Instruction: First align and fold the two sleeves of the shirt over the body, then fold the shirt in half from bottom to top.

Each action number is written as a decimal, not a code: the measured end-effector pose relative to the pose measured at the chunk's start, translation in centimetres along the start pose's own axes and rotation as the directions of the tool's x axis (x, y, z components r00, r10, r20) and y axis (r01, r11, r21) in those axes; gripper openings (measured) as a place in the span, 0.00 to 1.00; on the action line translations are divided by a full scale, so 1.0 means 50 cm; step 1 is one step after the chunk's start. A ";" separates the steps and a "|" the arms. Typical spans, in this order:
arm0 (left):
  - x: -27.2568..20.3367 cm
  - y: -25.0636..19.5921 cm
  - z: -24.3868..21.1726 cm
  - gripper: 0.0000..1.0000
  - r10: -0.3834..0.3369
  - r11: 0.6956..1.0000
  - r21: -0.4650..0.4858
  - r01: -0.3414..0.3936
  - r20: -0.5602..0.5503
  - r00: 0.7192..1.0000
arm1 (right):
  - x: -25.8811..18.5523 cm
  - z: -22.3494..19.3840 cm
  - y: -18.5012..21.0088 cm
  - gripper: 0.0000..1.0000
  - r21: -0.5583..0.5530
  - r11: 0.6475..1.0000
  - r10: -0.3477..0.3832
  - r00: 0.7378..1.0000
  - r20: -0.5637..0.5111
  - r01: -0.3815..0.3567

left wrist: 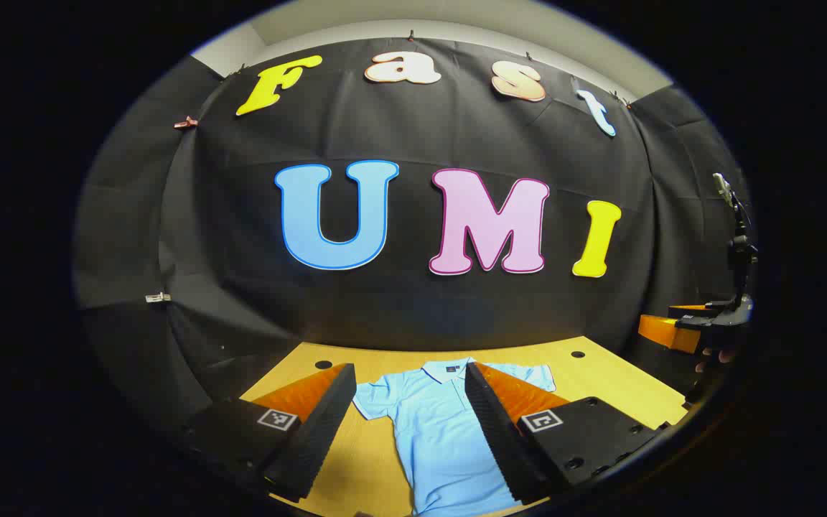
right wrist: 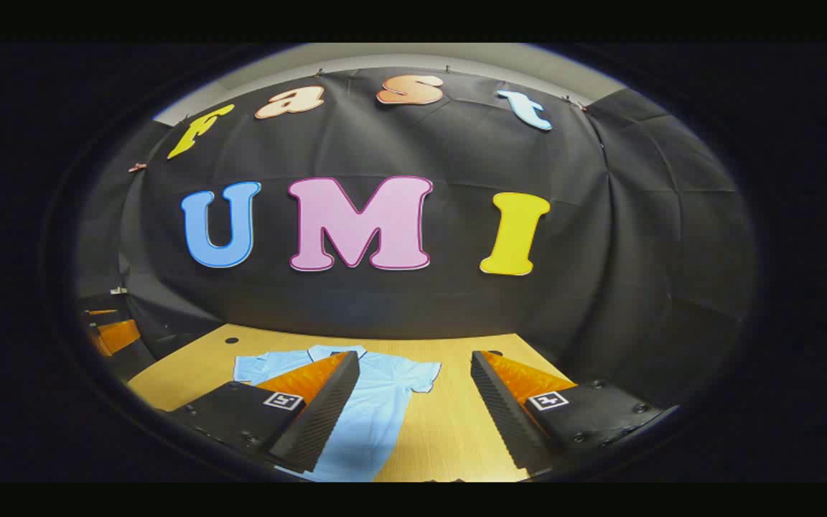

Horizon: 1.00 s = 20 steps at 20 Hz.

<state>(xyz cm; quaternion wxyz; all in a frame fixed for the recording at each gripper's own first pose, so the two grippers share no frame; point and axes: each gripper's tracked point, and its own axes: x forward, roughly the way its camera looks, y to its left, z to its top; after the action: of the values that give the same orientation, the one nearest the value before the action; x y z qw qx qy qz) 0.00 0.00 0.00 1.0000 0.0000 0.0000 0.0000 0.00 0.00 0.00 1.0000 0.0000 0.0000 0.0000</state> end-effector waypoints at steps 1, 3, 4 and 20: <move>0.001 -0.002 0.000 0.97 -0.006 1.000 -0.001 0.006 0.002 1.000 | 0.000 -0.001 -0.001 0.97 -0.002 1.000 -0.006 1.000 -0.004 0.006; 0.003 -0.005 -0.003 0.97 -0.012 1.000 -0.005 0.012 0.001 1.000 | 0.001 0.007 0.000 0.97 0.001 1.000 -0.009 1.000 0.004 0.009; 0.004 -0.004 -0.003 0.97 -0.012 1.000 -0.004 0.012 0.000 1.000 | 0.000 0.009 0.001 0.97 0.000 1.000 -0.011 1.000 0.010 0.011; 0.011 0.007 -0.023 0.97 0.003 1.000 -0.001 -0.003 -0.045 0.999 | 0.014 -0.009 0.009 0.97 -0.002 1.000 0.002 1.000 -0.023 -0.002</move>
<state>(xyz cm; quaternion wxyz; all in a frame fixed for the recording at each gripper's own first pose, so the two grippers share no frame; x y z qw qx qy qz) 0.55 0.33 -1.17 0.9997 -0.0006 0.0224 0.0014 0.68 0.46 -0.46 0.9999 -0.0010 0.0113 0.0011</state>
